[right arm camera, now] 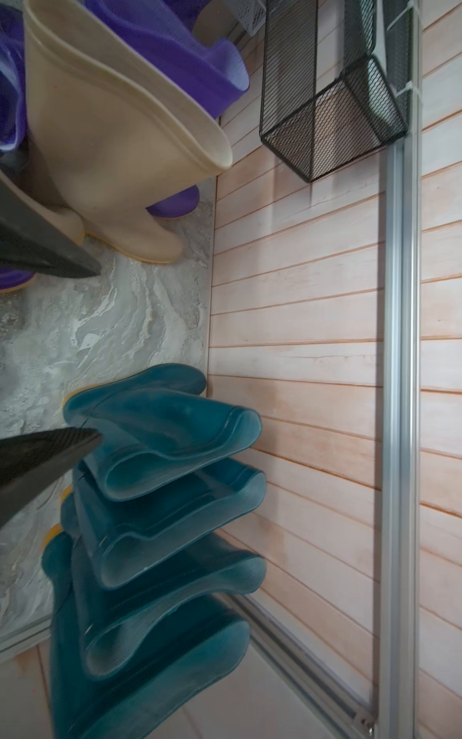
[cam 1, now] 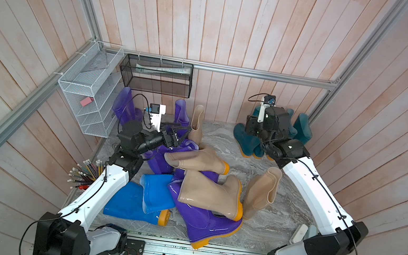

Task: Match and arrange rain boots in pairs
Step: Pick up the rain boot at the center of the board.

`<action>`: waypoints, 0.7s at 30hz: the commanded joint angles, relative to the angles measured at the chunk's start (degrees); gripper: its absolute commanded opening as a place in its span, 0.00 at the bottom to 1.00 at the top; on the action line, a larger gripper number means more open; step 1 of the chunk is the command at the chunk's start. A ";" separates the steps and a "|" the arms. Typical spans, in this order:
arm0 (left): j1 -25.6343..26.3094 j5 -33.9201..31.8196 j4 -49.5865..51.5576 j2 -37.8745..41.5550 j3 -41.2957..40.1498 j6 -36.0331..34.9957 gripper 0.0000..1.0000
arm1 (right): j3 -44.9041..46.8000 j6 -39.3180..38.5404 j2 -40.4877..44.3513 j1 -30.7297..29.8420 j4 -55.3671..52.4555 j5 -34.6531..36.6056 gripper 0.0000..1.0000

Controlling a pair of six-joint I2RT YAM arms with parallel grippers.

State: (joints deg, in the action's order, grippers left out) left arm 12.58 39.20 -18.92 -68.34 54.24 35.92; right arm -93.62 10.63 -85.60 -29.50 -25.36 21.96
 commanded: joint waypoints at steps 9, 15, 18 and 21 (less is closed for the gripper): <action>3.51 0.14 4.06 -0.11 1.35 -4.39 0.95 | 12.39 7.39 16.71 -0.01 -10.93 16.01 0.67; 7.74 -1.76 7.32 0.20 2.28 -8.05 0.94 | 16.64 13.90 25.42 0.14 -23.70 15.92 0.74; 8.00 -1.37 6.88 -0.19 2.35 -7.38 0.94 | 17.90 17.62 28.40 0.14 -29.04 12.23 0.75; 7.94 -0.94 6.42 -0.47 2.10 -6.75 0.94 | 19.77 20.47 30.79 0.15 -31.55 7.95 0.76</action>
State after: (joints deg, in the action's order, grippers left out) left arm 20.43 38.52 -12.73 -68.45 54.85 29.95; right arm -75.40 26.00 -55.99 -29.43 -50.02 33.85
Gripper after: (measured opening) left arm 0.936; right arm 0.753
